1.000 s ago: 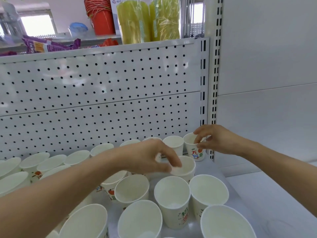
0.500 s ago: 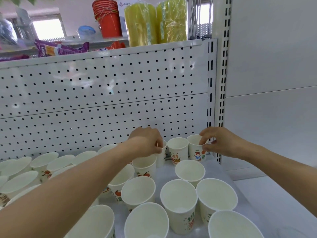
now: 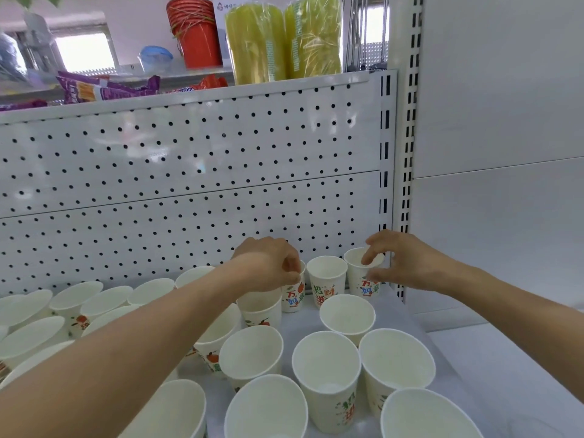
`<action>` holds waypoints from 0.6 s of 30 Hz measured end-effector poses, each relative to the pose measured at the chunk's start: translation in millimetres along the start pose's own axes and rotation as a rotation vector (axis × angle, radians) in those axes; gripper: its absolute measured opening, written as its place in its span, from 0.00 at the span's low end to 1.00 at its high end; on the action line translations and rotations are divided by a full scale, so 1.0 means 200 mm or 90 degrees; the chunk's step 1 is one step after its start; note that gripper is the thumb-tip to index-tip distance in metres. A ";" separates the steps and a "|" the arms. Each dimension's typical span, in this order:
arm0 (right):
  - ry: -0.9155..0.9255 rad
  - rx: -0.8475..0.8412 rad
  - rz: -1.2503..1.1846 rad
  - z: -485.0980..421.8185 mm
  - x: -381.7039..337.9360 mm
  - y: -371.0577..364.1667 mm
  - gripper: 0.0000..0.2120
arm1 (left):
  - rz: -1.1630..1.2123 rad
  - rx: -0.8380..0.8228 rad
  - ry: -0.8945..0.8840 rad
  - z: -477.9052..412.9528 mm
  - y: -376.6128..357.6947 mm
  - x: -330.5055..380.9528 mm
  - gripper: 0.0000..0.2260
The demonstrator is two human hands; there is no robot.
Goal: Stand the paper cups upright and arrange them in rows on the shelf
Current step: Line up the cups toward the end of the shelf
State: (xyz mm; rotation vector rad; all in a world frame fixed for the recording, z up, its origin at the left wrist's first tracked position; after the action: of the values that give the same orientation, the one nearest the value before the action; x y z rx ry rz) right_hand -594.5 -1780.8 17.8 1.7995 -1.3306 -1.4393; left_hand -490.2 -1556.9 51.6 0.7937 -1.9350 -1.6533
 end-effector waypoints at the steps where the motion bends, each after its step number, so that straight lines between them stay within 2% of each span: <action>1: 0.011 -0.005 0.002 0.00 -0.01 0.00 0.09 | -0.008 0.006 -0.002 0.00 0.00 0.00 0.07; 7: 0.021 0.002 0.053 -0.04 -0.05 -0.05 0.04 | 0.018 0.020 -0.001 -0.01 0.00 -0.01 0.08; 12: 0.050 0.023 0.051 0.00 -0.04 -0.03 0.13 | 0.111 0.105 -0.003 0.11 0.11 -0.09 0.07; 16: 0.201 0.038 0.052 -0.01 -0.12 -0.04 0.08 | 0.204 -0.001 -0.041 0.27 0.14 -0.11 0.07; 18: 0.236 -0.001 0.103 -0.04 -0.18 -0.06 0.07 | 0.163 -0.052 -0.043 0.31 0.11 -0.11 0.07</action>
State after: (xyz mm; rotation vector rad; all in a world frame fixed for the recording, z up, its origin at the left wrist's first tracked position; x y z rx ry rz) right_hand -581.6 -1745.4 26.4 1.8027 -1.2446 -0.9637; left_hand -519.1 -1495.6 62.7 0.4426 -1.9102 -1.6088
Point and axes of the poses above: each hand's wrist, its own z-axis away from the middle knuckle, its own y-axis out of the back of the hand, x = y × z, the point moved 2 cm from there along -z, towards the middle knuckle, and after that the axes turned 5 degrees about x, right-handed, at the moved point
